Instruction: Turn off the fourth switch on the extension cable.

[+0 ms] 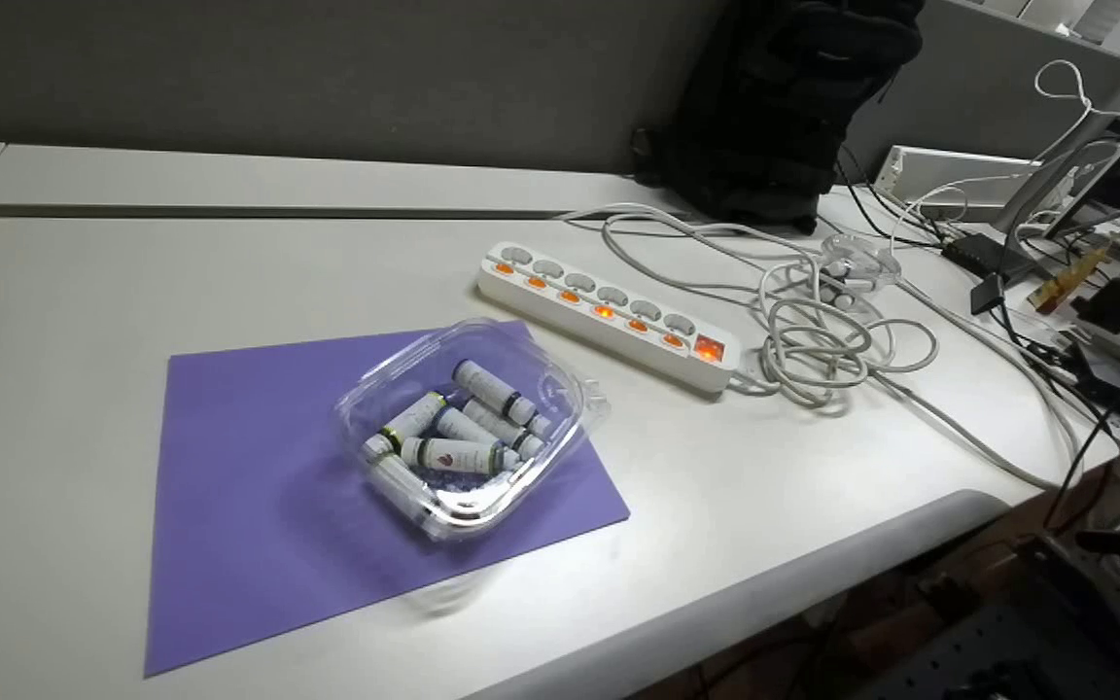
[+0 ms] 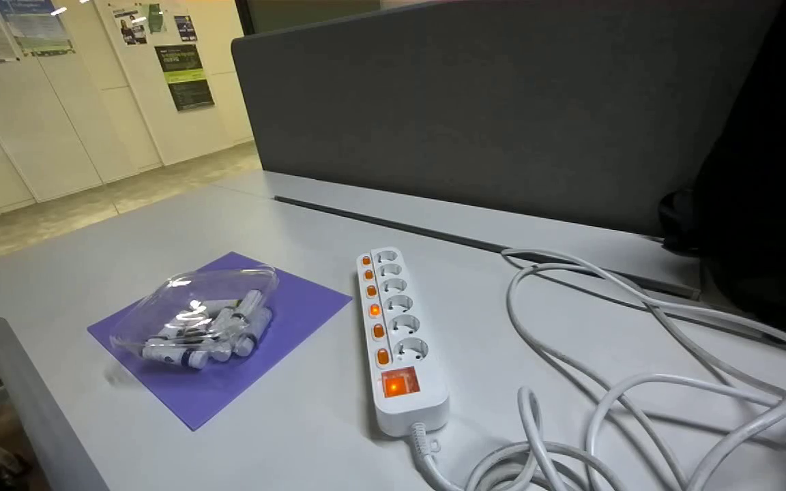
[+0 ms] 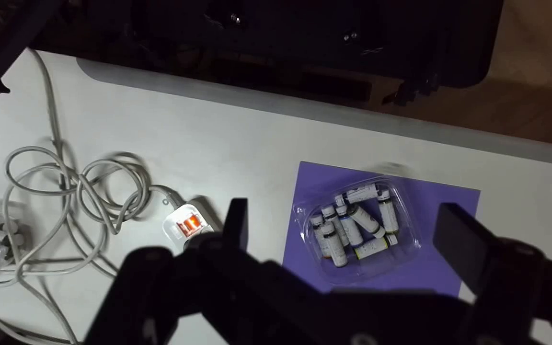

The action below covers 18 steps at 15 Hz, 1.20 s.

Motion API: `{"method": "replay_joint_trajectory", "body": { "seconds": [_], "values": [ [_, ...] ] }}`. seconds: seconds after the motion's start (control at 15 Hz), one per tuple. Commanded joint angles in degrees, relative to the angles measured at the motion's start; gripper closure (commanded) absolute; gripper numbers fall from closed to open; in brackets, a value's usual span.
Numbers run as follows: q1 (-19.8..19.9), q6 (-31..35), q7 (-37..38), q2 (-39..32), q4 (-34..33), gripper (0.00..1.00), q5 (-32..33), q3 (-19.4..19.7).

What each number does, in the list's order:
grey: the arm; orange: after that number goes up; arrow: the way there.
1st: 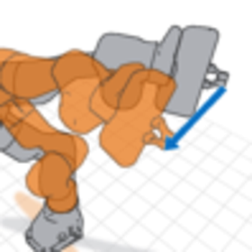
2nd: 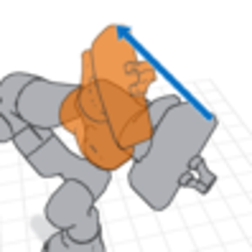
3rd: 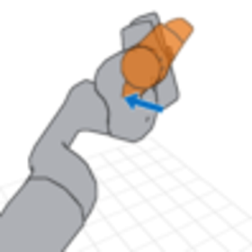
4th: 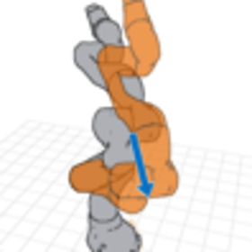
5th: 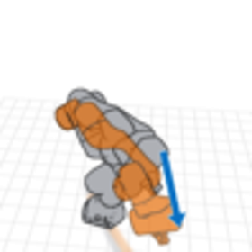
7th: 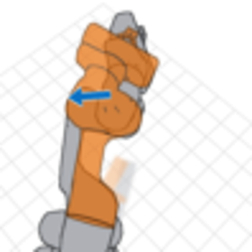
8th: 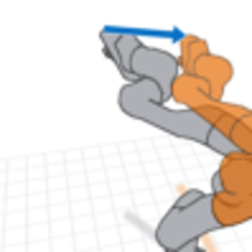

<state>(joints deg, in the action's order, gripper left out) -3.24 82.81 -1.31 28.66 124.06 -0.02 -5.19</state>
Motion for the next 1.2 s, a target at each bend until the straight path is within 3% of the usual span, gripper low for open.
{"method": "replay_joint_trajectory", "body": {
  "seconds": [0.0,0.67,0.8,1.13],
  "values": [
    [-0.5,-0.2,0.2,-0.1,-0.2,0.00,0.1,0.4],
    [-0.5,-0.2,0.2,-0.1,-0.2,0.00,0.1,0.4],
    [-0.5,7.0,3.3,3.6,2.9,0.00,0.9,-1.2],
    [1.4,26.9,6.6,3.6,7.9,0.00,1.4,-0.5]
  ]
}}
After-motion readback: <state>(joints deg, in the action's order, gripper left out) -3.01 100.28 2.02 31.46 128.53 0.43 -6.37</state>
